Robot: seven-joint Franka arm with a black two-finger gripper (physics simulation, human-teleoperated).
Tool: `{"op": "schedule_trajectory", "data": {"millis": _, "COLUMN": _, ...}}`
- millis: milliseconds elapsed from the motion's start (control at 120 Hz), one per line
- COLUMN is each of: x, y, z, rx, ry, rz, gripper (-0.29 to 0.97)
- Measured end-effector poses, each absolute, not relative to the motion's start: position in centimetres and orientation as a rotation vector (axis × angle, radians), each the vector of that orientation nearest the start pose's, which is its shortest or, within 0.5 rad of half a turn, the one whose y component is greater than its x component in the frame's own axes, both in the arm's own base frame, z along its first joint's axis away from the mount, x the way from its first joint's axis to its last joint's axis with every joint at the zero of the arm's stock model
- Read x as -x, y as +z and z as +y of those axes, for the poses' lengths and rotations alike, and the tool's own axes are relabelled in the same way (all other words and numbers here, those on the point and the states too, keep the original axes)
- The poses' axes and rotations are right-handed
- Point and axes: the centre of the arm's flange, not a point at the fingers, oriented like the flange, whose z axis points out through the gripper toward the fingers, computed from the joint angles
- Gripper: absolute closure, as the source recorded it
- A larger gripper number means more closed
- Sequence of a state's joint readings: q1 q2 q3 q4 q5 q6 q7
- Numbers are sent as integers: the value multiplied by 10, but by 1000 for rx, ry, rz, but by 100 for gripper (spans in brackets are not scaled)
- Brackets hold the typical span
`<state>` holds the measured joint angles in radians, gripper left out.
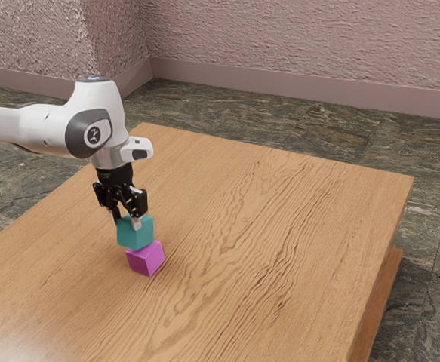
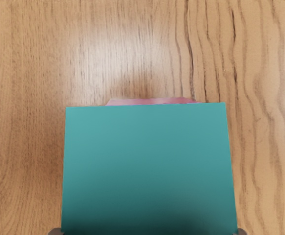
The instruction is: Pick up the blue block with one arm, and put the blue block on the pink block with one arm
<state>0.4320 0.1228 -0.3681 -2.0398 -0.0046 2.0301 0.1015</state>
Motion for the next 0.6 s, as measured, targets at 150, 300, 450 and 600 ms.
{"op": "schedule_trajectory", "data": {"millis": 150, "x": -559, "y": 379, "z": 39, "rx": 3194, "ry": 185, "rz": 57, "gripper": 36}}
{"op": "schedule_trajectory", "data": {"millis": 300, "x": -560, "y": 374, "z": 37, "rx": 3197, "ry": 196, "rz": 61, "gripper": 36}}
{"op": "schedule_trajectory", "data": {"millis": 450, "x": -561, "y": 374, "z": 38, "rx": 3197, "ry": 192, "rz": 59, "gripper": 36}}
{"op": "schedule_trajectory", "data": {"millis": 600, "x": -562, "y": 377, "z": 37, "rx": 3195, "ry": 184, "rz": 62, "gripper": 36}}
